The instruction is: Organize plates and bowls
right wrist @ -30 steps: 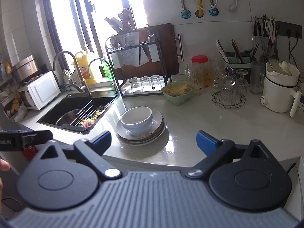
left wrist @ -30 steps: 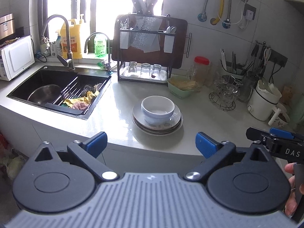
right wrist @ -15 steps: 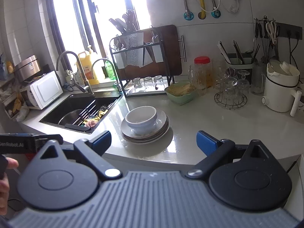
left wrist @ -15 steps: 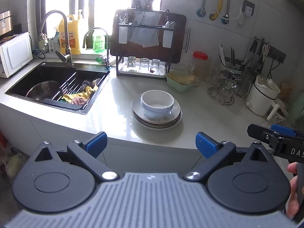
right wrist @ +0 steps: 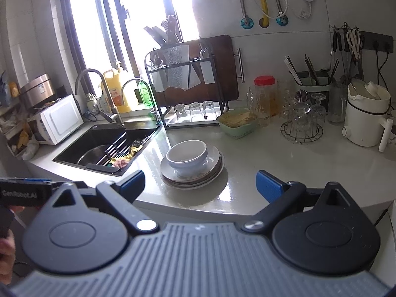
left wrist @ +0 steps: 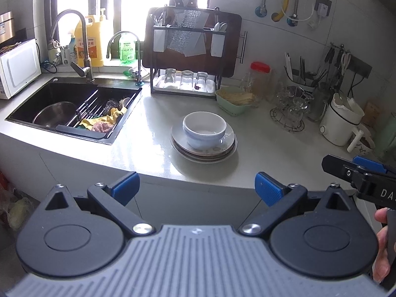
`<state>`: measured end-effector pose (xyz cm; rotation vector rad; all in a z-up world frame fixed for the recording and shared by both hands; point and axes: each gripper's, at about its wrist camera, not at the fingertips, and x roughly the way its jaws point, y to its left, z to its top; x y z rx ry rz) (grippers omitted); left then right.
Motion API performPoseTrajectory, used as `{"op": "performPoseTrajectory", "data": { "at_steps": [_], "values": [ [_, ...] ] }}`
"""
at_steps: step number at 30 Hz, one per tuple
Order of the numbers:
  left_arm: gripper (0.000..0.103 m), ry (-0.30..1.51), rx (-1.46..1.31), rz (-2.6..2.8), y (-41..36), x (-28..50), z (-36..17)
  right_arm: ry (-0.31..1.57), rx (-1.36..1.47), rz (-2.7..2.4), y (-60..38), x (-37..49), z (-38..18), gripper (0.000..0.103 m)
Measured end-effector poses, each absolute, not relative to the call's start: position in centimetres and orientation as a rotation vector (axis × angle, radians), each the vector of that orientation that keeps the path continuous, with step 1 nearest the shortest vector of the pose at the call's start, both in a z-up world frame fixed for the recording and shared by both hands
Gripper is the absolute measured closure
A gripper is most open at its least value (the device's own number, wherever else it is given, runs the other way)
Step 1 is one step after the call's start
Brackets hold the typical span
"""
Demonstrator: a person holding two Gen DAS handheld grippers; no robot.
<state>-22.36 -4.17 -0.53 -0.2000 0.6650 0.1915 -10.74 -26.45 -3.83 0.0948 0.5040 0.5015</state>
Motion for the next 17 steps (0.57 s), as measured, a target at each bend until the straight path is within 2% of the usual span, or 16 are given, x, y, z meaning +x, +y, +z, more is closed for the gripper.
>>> {"op": "performPoseTrajectory", "data": {
  "at_steps": [17],
  "values": [
    [0.002, 0.629, -0.205, 0.188, -4.51, -23.05, 0.32, 0.498, 0.095, 0.487, -26.3, -10.94, -3.58, 0.006]
  ]
}}
